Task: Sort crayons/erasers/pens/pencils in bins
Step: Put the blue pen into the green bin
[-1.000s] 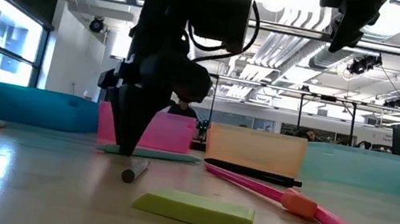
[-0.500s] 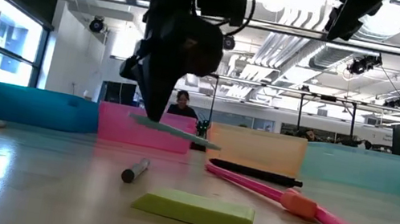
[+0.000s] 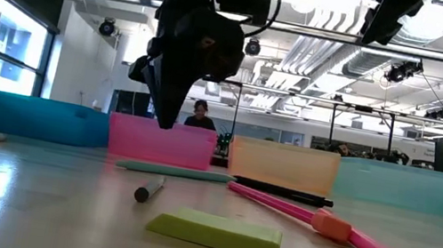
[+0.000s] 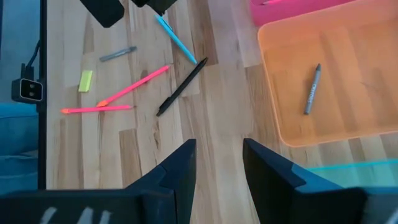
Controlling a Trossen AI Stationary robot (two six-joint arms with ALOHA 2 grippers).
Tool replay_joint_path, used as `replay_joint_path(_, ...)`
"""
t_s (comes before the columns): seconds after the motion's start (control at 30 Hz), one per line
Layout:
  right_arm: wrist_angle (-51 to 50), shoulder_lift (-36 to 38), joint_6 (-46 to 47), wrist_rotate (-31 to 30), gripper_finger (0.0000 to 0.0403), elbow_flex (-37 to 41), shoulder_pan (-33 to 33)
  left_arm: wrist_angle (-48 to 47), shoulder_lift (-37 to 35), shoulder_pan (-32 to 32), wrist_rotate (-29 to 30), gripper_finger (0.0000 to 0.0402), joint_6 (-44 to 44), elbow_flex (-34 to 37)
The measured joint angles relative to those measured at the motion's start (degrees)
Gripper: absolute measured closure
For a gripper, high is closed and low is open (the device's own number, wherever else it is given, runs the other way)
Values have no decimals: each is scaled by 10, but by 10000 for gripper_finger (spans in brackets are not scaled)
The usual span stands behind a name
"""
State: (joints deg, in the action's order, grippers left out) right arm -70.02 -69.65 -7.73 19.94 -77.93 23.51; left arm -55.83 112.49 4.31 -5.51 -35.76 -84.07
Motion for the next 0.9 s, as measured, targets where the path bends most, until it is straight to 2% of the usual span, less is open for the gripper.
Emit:
replay_joint_path(0.27, 0, 0, 0, 0, 279, 0, 0, 16, 0, -21, 25, 309, -33, 0)
replay_joint_path(0.47, 1, 0, -2, 0, 279, 0, 0, 96, 1, -30, 53, 252, -56, -1)
replay_joint_path(0.63, 12, 0, -2, 0, 279, 0, 0, 121, 1, -30, 62, 245, -56, -1)
replay_joint_path(0.9, 13, 0, 2, -1, 279, 0, 0, 97, 38, -30, 83, 264, -56, -2)
